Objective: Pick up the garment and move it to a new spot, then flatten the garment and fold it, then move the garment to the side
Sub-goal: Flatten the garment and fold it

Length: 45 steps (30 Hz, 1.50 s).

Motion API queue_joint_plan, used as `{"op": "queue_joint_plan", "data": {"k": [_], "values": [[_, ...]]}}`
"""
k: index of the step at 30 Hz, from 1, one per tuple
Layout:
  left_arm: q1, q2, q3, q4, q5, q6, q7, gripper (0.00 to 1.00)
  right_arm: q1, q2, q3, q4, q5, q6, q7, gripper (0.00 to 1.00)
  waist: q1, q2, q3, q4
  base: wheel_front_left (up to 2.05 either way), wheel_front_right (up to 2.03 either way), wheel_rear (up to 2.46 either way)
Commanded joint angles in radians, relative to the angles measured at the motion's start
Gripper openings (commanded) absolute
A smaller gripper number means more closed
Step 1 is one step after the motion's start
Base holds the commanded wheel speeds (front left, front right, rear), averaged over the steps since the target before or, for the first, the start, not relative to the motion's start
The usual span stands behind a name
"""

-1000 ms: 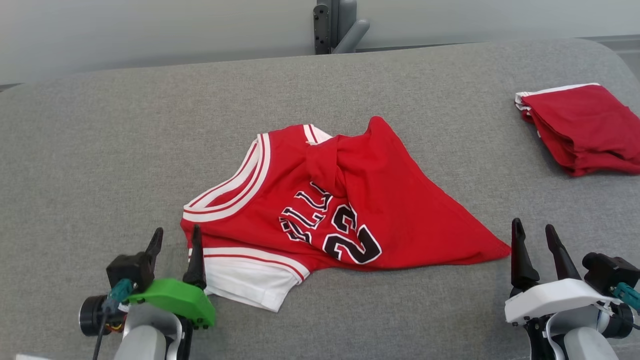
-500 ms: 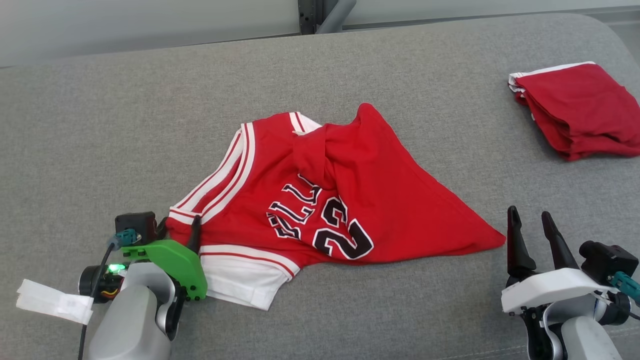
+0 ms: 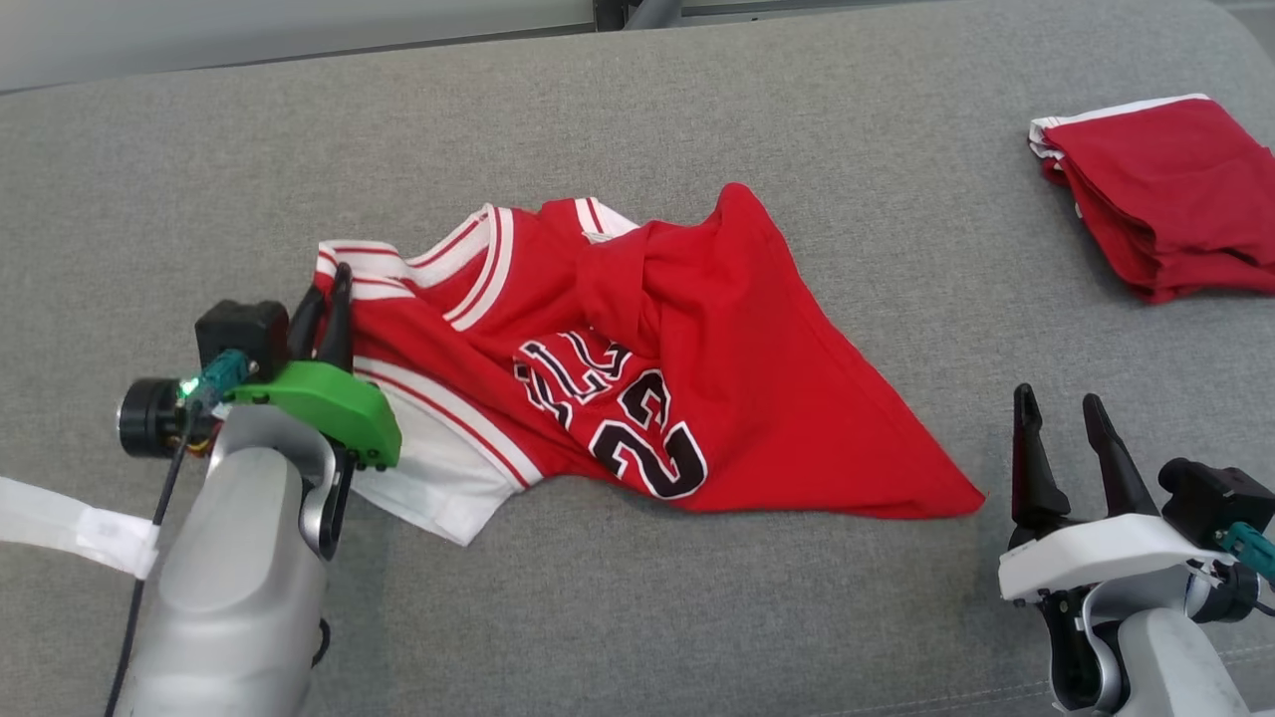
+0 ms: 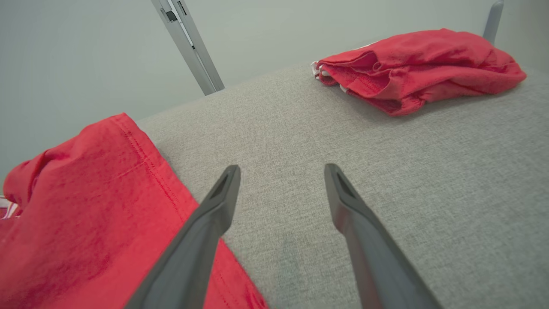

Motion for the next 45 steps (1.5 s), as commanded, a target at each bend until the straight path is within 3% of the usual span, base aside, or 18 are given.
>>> {"op": "queue_joint_plan", "data": {"k": [1,8,20,21,22,24,25,31,45], "values": [[-0.032,0.016,-0.005,-0.028,0.02,0.012,-0.007,0.0,-0.017,-0.003,0.003,-0.008,-0.006,-0.001,-0.01,1.0,0.0,0.0018,0.008,-0.002,0.0,0.0,0.0],[0.037,-0.016,0.019,-0.2,0.016,0.009,-0.009,0.0,-0.008,-0.003,-0.001,0.0,-0.001,-0.001,-0.015,1.0,0.0,0.0018,0.013,-0.008,0.0,0.0,0.0],[-0.034,-0.017,0.027,-0.162,0.054,0.023,-0.009,0.0,-0.052,-0.003,0.027,0.022,-0.005,-0.001,-0.02,1.0,0.0,0.0018,0.04,-0.031,0.0,0.0,0.0],[-0.035,-0.02,0.027,-0.153,0.059,0.025,-0.009,0.07,-0.056,-0.003,0.031,0.026,-0.006,-0.001,-0.021,1.0,0.0,0.0018,0.04,-0.036,0.0,0.0,0.0],[-0.035,-0.02,0.027,-0.153,0.059,0.025,-0.009,0.07,-0.056,-0.003,0.031,0.026,-0.006,-0.001,-0.021,1.0,0.0,0.0018,0.04,-0.036,0.0,0.0,0.0],[-0.04,-0.025,0.024,-0.127,0.066,0.019,-0.008,0.62,-0.061,-0.003,0.038,0.036,-0.008,-0.001,-0.023,1.0,0.0,0.0018,0.033,-0.043,0.0,0.0,0.0],[-0.044,-0.026,0.025,-0.121,0.069,0.019,-0.008,1.0,-0.062,-0.003,0.044,0.039,-0.009,-0.001,-0.025,1.0,0.0,0.0018,0.029,-0.045,0.0,0.0,0.0],[-0.001,-0.037,0.047,-0.135,0.063,0.01,-0.008,1.0,-0.058,-0.003,0.06,0.031,-0.014,-0.001,-0.031,1.0,0.0,0.0018,0.003,-0.031,0.0,0.0,0.0],[0.324,-0.044,0.134,-0.415,0.068,-0.01,-0.008,1.0,0.0,-0.003,0.067,-0.048,-0.098,-0.001,-0.034,1.0,0.0,0.0018,-0.12,0.066,0.0,0.0,0.0]]}}
